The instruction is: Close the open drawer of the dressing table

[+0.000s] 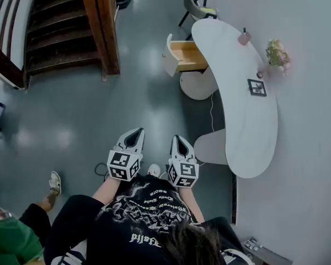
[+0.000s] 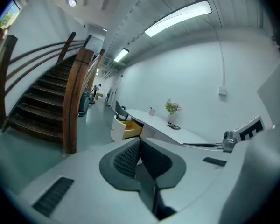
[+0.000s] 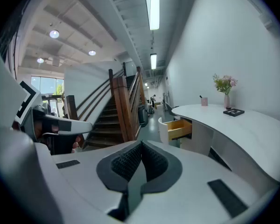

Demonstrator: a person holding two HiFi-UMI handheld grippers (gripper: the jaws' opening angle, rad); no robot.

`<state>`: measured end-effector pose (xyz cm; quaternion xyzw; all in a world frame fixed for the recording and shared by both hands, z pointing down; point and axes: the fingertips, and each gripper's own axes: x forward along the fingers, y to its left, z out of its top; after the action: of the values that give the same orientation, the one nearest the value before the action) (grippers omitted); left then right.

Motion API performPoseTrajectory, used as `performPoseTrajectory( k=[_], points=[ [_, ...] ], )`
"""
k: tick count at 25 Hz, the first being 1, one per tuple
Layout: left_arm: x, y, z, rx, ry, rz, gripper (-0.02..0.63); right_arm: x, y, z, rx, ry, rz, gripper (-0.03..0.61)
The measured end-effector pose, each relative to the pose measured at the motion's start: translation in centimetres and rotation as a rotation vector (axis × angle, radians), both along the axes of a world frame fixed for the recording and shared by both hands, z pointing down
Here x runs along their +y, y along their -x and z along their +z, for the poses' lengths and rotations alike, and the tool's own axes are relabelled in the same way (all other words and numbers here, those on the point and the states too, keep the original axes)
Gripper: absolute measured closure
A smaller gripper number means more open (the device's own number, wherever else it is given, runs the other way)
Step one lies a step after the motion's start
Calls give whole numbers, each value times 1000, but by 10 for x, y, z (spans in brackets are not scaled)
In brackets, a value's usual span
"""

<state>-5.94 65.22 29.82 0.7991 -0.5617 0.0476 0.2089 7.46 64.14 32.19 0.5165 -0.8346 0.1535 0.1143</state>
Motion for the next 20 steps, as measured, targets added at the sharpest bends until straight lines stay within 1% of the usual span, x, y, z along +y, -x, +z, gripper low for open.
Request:
performPoseTrajectory(
  k=[4, 9, 13, 16, 20],
  points=[
    [5, -12, 1, -7, 6, -15, 589, 2, -10, -3, -1, -8, -24, 552],
    [10, -28, 10, -5, 15, -46, 589, -5, -31, -4, -60, -24, -31, 552],
    [10, -35, 17, -13, 28, -62, 589, -8, -44, 2, -72, -11, -28, 552],
    [1, -39, 19, -22, 35, -56, 589, -17, -48, 4, -81, -6, -30, 552],
    [-19, -36, 24, -15, 30, -46, 589, -31, -45, 10, -78, -8, -18, 552]
  ],
)
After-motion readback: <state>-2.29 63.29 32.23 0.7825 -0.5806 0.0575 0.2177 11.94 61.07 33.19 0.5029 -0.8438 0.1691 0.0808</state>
